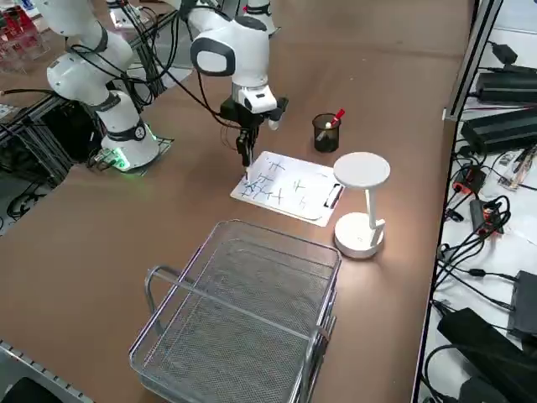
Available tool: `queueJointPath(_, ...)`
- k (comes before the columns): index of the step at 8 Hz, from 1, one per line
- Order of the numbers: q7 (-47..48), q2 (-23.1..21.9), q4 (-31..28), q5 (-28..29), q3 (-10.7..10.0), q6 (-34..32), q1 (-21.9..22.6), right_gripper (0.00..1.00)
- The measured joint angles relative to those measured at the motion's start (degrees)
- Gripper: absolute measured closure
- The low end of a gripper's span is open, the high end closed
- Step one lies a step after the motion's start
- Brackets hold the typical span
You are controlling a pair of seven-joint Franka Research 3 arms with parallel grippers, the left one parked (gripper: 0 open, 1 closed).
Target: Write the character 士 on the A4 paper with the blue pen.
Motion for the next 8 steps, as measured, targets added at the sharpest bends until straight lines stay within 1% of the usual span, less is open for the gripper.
queueJointPath(4, 2.0, 0.0, 0.0, 0.0, 0.9, -0.6, 0.0, 0.79)
queueJointPath(8, 2.4, -0.4, 0.3, 0.3, 2.5, -2.8, 0.0, 0.79)
